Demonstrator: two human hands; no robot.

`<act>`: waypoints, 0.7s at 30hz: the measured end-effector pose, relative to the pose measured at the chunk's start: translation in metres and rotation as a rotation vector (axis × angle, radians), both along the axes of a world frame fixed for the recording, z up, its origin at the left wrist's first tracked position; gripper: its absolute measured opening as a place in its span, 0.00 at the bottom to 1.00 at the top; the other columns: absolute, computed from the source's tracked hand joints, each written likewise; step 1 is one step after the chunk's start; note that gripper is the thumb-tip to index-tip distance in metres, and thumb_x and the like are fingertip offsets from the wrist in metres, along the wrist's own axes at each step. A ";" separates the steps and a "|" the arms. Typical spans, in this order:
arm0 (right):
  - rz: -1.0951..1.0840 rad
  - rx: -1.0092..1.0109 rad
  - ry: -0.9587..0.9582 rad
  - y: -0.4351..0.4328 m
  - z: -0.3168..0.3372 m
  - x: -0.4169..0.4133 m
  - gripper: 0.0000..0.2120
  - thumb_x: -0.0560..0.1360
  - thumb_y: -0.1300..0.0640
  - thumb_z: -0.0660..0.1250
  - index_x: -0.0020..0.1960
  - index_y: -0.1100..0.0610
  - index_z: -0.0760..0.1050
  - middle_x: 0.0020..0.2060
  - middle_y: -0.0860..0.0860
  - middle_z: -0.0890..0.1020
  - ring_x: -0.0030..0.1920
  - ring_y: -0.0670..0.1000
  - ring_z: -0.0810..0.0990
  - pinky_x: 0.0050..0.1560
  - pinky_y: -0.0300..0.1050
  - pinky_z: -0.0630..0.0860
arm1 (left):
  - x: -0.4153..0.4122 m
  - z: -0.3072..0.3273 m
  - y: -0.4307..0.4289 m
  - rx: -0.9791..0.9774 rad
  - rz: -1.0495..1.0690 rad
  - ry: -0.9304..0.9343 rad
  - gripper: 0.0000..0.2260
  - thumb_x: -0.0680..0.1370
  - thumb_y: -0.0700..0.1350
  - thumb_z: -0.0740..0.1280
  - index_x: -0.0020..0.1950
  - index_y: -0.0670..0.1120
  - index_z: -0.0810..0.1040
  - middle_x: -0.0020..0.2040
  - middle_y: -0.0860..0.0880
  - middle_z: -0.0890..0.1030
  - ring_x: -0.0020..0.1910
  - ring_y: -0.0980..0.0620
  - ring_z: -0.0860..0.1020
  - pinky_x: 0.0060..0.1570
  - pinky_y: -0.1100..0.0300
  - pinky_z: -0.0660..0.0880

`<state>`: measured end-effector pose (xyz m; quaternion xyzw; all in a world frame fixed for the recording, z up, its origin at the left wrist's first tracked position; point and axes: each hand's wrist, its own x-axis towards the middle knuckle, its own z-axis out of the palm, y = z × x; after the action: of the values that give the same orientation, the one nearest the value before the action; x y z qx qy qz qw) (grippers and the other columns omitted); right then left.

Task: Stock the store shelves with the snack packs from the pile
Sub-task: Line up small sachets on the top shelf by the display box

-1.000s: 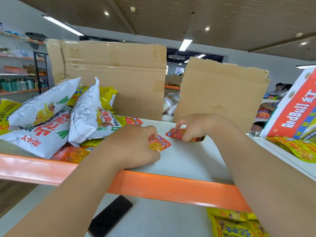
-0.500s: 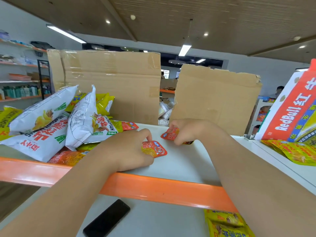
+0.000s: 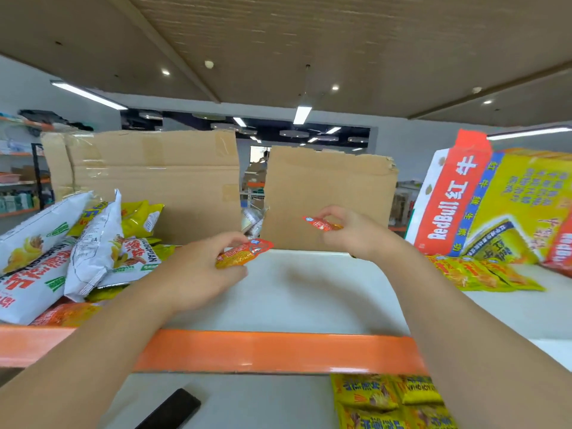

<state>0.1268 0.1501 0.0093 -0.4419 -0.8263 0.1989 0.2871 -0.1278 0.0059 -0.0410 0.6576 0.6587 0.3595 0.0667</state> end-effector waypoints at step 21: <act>-0.316 0.120 0.116 -0.117 0.028 0.416 0.17 0.76 0.52 0.72 0.62 0.40 0.75 0.41 0.48 0.77 0.36 0.50 0.73 0.33 0.40 0.70 | 0.383 0.045 0.046 0.164 -0.498 -0.058 0.18 0.80 0.51 0.70 0.69 0.62 0.74 0.61 0.55 0.80 0.54 0.57 0.79 0.53 0.61 0.76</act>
<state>0.5433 0.0334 0.0371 -0.5362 -0.7389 0.1270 0.3878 0.2553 0.0517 0.0042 0.7920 0.4429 0.4030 0.1186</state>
